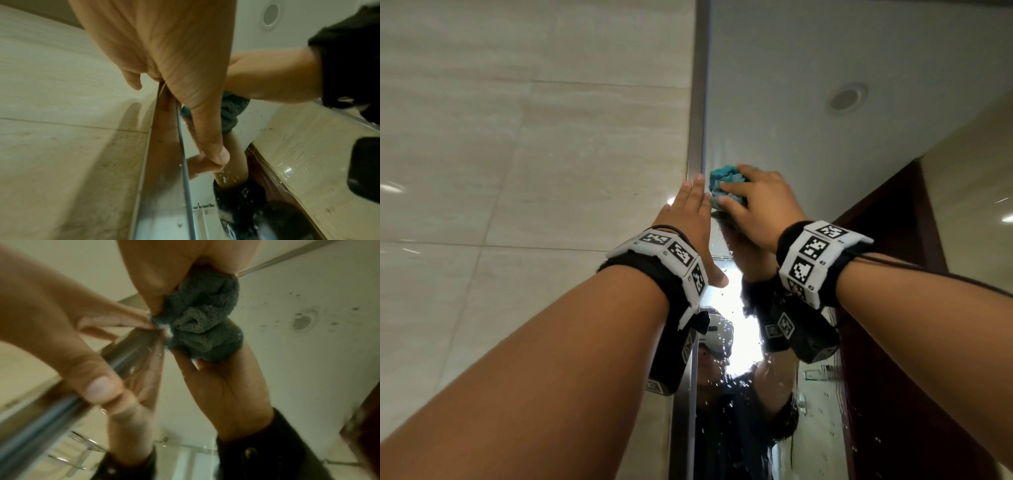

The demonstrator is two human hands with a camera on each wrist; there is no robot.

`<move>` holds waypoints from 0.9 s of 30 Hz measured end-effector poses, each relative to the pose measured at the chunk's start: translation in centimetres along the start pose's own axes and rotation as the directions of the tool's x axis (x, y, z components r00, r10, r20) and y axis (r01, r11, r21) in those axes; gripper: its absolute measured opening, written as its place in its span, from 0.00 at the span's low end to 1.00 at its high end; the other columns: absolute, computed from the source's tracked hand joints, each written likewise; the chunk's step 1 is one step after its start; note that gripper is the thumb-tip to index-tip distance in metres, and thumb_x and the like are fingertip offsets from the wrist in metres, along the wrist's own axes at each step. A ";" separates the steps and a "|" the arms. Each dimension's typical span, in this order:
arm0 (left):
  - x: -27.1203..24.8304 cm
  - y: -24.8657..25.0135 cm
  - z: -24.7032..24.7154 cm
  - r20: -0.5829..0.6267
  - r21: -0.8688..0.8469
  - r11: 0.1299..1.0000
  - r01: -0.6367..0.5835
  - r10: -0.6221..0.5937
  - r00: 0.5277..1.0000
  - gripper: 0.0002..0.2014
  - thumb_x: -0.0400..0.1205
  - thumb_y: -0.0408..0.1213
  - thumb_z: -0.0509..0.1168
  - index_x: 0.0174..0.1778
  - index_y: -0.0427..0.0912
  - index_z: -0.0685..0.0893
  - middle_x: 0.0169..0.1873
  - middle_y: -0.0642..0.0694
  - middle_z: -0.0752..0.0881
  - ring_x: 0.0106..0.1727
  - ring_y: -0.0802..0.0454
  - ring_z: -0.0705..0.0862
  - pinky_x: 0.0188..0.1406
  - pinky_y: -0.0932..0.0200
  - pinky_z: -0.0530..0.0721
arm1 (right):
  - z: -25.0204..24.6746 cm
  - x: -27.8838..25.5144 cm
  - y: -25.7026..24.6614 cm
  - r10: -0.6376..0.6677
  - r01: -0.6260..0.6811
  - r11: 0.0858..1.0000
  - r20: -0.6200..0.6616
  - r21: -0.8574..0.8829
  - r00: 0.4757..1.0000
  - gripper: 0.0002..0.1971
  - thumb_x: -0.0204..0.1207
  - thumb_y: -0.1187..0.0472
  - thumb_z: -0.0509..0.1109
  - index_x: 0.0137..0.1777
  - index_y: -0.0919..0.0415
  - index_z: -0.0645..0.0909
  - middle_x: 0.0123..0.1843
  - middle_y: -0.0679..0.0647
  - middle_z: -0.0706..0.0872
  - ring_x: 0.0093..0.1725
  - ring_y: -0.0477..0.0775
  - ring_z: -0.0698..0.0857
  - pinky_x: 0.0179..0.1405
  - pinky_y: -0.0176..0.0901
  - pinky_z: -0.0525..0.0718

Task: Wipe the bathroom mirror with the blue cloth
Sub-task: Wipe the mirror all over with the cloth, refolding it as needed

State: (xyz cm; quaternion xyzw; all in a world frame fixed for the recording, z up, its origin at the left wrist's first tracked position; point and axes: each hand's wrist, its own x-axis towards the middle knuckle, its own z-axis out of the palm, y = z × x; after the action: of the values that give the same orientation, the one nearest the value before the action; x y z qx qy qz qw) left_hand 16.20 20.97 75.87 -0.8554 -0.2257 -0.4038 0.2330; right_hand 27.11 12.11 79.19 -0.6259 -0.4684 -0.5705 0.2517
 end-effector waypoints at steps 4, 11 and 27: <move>-0.1 -0.1 0.1 -0.008 -0.001 1.000 -0.009 0.009 1.000 0.67 0.64 0.64 0.75 0.82 0.37 0.36 0.80 0.43 0.29 0.82 0.46 0.32 0.83 0.47 0.47 | -1.2 2.1 1.5 0.051 -0.052 0.998 -0.038 -0.040 0.998 0.16 0.82 0.50 0.61 0.68 0.46 0.79 0.77 0.51 0.70 0.77 0.58 0.60 0.74 0.55 0.58; 0.0 -0.2 0.3 -0.029 -0.025 1.000 -0.010 0.009 1.000 0.68 0.62 0.64 0.76 0.82 0.38 0.36 0.81 0.43 0.30 0.82 0.46 0.33 0.83 0.46 0.48 | 0.6 0.7 -0.1 -0.073 0.072 0.997 0.004 0.041 0.997 0.23 0.79 0.60 0.62 0.75 0.56 0.71 0.80 0.58 0.64 0.79 0.60 0.61 0.79 0.54 0.59; -0.4 -0.2 0.3 -0.056 -0.038 0.999 -0.019 0.017 0.998 0.68 0.62 0.64 0.76 0.82 0.39 0.36 0.81 0.45 0.30 0.82 0.48 0.33 0.81 0.52 0.44 | -1.0 1.3 -0.1 -0.154 0.121 0.951 -0.098 -0.284 0.983 0.19 0.78 0.48 0.63 0.68 0.47 0.77 0.64 0.52 0.79 0.67 0.58 0.71 0.65 0.53 0.63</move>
State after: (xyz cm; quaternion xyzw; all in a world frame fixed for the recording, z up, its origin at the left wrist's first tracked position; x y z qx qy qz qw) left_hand 16.07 21.20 75.46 -0.8501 -0.2035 -0.4297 0.2264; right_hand 26.40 11.72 80.60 -0.5858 -0.4107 -0.6827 0.1487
